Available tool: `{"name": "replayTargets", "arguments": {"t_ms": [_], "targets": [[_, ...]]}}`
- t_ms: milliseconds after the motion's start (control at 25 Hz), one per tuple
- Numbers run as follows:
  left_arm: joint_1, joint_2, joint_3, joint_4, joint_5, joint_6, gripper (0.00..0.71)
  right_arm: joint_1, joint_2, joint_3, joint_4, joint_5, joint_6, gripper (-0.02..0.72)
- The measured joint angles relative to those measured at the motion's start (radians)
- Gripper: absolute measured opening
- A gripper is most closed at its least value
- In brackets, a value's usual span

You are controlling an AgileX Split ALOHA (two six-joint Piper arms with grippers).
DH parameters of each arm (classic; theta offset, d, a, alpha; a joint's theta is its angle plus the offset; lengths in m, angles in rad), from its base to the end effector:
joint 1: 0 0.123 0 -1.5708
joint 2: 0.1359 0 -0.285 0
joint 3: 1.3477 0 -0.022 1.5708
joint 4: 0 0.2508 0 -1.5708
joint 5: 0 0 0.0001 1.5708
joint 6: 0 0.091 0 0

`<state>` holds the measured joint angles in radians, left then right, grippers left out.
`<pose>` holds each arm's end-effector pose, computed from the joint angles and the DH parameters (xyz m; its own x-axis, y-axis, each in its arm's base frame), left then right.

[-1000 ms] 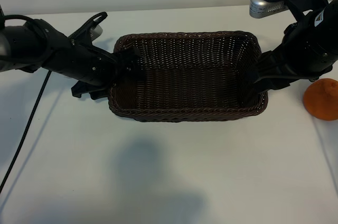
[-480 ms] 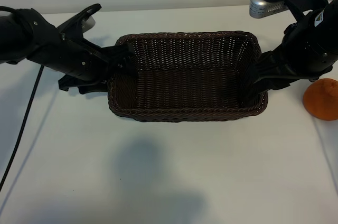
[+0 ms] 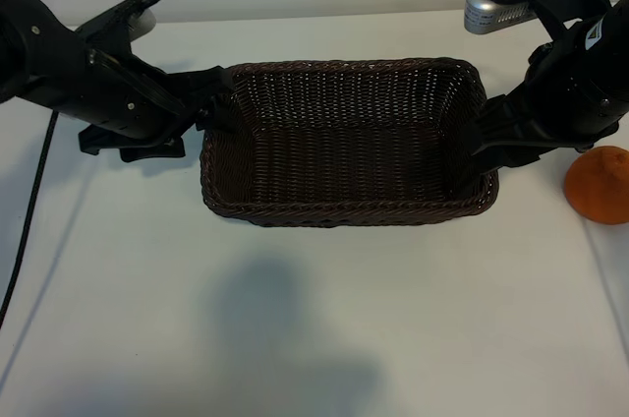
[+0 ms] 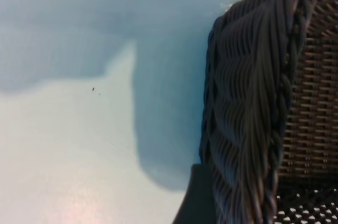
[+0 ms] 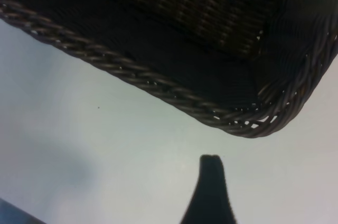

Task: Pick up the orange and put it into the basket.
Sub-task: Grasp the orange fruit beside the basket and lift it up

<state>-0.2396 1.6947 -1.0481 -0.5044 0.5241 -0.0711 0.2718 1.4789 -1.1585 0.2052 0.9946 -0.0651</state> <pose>0.3280 -0.1028 0.2083 -0.8969 -0.2746 -0.3468 -0.1054 0.8941 -0.4354 0.2776 0.0935 0.2870 -0.9183 -0.2070 -0.3374 -0.2778 0.9443 0.1767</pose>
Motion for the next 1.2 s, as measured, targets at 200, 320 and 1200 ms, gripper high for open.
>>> {"name": "replayTargets", "arguments": {"t_ms": [200,320,1200], "targets": [[0.000,-0.070,-0.001,0.030,0.015,-0.015,0.635,0.000,0.000,0.000,0.000,0.000,0.000,0.550],[0.000,-0.111,-0.023,0.071,0.043,-0.025,0.628,0.000,0.000,0.000,0.000,0.000,0.000,0.550],[0.022,-0.146,-0.309,0.589,0.459,-0.129,0.596,0.000,0.000,0.000,0.006,0.001,0.000,0.550]]}}
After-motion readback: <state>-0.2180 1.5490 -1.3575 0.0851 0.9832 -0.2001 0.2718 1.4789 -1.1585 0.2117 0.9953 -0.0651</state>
